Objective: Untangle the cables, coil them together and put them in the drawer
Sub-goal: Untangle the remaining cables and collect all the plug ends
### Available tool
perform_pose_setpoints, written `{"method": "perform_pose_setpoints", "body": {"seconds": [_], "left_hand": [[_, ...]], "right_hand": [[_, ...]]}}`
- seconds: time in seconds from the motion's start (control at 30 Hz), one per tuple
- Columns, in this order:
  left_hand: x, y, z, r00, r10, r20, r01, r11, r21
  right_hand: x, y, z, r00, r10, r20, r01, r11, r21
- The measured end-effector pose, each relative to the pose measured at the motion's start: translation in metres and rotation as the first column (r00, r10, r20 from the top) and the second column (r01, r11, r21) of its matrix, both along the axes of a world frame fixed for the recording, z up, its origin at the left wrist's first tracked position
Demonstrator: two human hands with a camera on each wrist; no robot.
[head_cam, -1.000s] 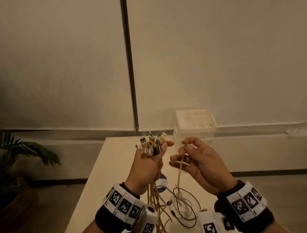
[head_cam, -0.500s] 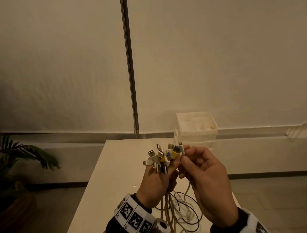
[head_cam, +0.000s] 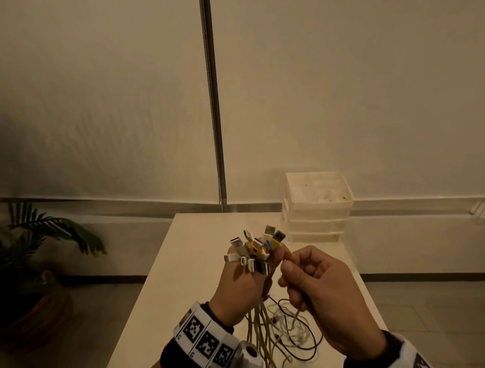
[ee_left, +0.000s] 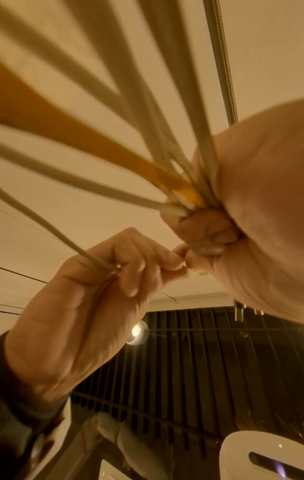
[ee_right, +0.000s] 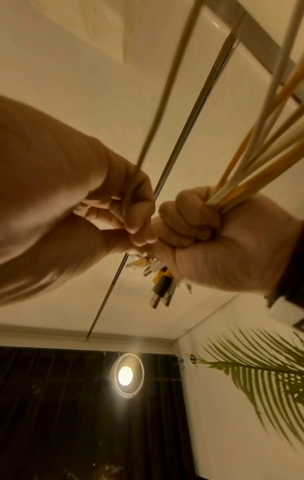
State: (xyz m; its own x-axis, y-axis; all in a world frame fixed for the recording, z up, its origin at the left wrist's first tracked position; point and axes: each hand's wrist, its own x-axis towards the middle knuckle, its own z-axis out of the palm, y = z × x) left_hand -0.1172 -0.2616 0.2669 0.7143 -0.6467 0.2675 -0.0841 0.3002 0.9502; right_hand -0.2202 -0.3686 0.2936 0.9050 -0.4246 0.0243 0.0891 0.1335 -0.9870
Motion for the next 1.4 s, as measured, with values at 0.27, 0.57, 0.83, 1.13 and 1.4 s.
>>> {"method": "perform_pose_setpoints", "body": {"seconds": [0.27,0.57,0.83,1.13,1.4], "left_hand": [[0.028,0.02,0.011,0.978,0.207,-0.033,-0.209,0.963,-0.171],[-0.001,0.02,0.02,0.969,-0.236,-0.065,0.24,0.969,0.054],[-0.018,-0.004,-0.004,0.944,-0.074,0.322,-0.027,0.954,0.297],[0.021,0.031,0.004,0.878,0.477,0.024,-0.474,0.863,0.175],[0.019,0.033,0.002,0.704,0.459,0.542,-0.635,0.75,0.188]], "right_hand": [[-0.039,-0.034,-0.043,0.955,0.101,-0.279,-0.157,0.97,-0.184],[-0.044,-0.053,-0.039,0.973,-0.034,-0.226,-0.074,0.891,-0.449],[-0.019,-0.044,-0.02,0.997,-0.002,-0.083,-0.053,0.751,-0.658],[-0.03,-0.051,-0.032,0.98,0.08,-0.18,-0.171,0.8,-0.576],[-0.022,-0.052,-0.049,0.978,0.049,-0.204,-0.155,0.821,-0.55]]}}
